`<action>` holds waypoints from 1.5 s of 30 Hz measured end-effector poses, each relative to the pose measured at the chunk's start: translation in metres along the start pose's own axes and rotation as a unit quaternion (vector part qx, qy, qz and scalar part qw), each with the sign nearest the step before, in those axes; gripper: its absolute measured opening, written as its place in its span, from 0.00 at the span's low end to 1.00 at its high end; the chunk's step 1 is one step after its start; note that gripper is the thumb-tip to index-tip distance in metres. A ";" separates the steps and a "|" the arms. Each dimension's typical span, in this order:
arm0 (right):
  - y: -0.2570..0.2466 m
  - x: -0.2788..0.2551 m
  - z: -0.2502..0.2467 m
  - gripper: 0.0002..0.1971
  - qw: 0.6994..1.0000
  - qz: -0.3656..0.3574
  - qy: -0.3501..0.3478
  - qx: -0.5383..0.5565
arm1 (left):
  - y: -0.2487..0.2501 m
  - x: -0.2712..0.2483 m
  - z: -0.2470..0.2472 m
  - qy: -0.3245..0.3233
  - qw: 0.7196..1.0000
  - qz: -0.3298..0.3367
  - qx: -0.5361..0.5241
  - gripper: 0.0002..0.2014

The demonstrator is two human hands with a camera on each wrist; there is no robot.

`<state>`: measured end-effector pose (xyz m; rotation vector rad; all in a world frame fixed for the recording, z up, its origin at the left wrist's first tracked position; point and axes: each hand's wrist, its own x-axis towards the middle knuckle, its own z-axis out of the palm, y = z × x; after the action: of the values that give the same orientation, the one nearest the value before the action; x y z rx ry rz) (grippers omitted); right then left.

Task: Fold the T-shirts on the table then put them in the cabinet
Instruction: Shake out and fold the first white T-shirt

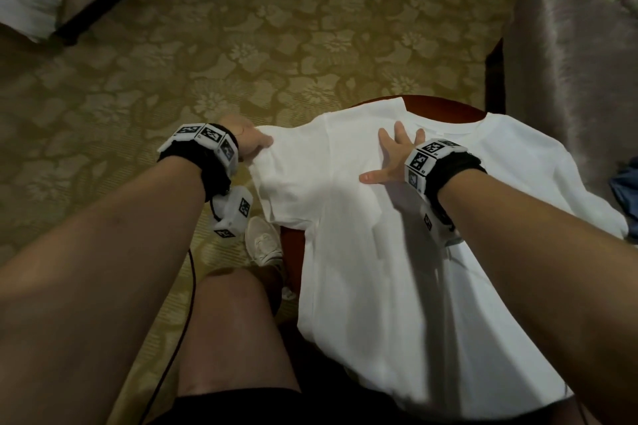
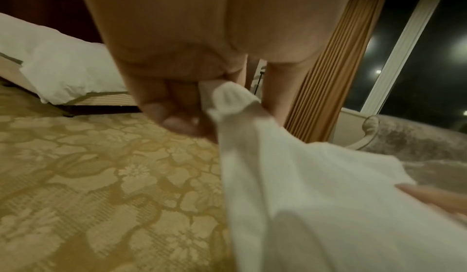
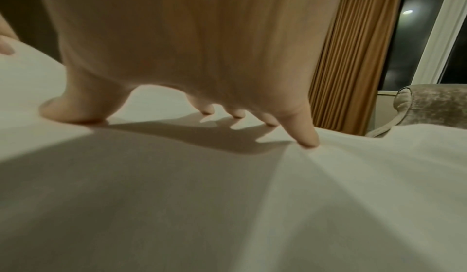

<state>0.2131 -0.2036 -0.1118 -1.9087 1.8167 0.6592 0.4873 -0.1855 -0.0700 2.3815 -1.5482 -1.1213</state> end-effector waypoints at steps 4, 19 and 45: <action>0.000 0.000 0.000 0.59 1.000 -0.002 0.000 0.001 | 0.022 -0.014 -0.004 0.054 0.988 0.039 -0.141 0.10; 0.000 0.005 0.002 0.57 1.000 0.000 0.004 -0.005 | 0.094 -0.051 0.030 0.001 0.971 0.169 -0.170 0.14; -0.010 -0.033 0.003 0.16 0.965 -0.020 0.067 0.253 | 0.044 -0.026 0.103 -0.030 0.947 0.201 0.250 0.37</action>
<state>0.2222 -0.1753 -0.0948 -1.6628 1.8018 0.0356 0.3851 -0.1543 -0.1123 2.1284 -2.4382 -0.7868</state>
